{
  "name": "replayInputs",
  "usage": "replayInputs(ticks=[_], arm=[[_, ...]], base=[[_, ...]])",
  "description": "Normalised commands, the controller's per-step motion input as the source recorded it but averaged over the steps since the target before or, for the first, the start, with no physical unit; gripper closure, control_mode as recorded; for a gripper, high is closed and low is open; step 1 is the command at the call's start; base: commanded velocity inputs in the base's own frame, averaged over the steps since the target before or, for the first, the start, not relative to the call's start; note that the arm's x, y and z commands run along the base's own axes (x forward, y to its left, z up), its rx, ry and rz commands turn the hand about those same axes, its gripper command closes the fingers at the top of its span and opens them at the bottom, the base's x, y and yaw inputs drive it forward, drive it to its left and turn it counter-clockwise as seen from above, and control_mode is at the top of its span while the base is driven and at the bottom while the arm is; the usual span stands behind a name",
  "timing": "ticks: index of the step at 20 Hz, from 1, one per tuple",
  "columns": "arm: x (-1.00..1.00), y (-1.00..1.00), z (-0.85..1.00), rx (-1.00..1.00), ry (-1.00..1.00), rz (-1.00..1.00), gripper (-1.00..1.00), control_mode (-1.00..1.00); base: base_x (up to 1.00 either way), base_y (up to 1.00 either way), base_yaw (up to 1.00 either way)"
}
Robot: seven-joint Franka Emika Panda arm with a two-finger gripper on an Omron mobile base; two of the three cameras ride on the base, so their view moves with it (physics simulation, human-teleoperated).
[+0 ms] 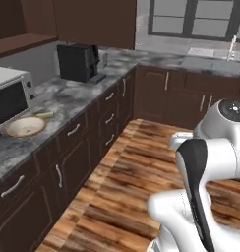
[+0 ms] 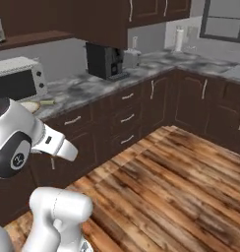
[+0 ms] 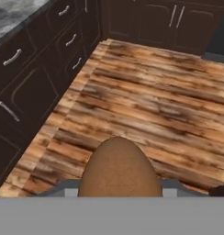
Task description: Pick the egg and butter from the fridge and place them by the bowl for mixing.
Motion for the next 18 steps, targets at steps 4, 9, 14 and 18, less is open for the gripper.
replayInputs(ticks=[4, 9, 14, 18], arm=[[0.00, 0.00, 0.00, 0.00, 0.00, 0.00, 1.00, 1.00], [0.00, 0.00, 0.00, 0.00, 0.00, 0.00, 1.00, 1.00], [0.00, 0.00, 0.00, 0.00, 0.00, 0.00, 1.00, 1.00], [0.00, 0.00, 0.00, 0.00, 0.00, 0.00, 1.00, 1.00]], base=[[0.31, 0.25, 0.73], [0.59, 0.00, 0.51], [0.47, -0.31, 0.36], [0.36, -0.74, 0.47]])
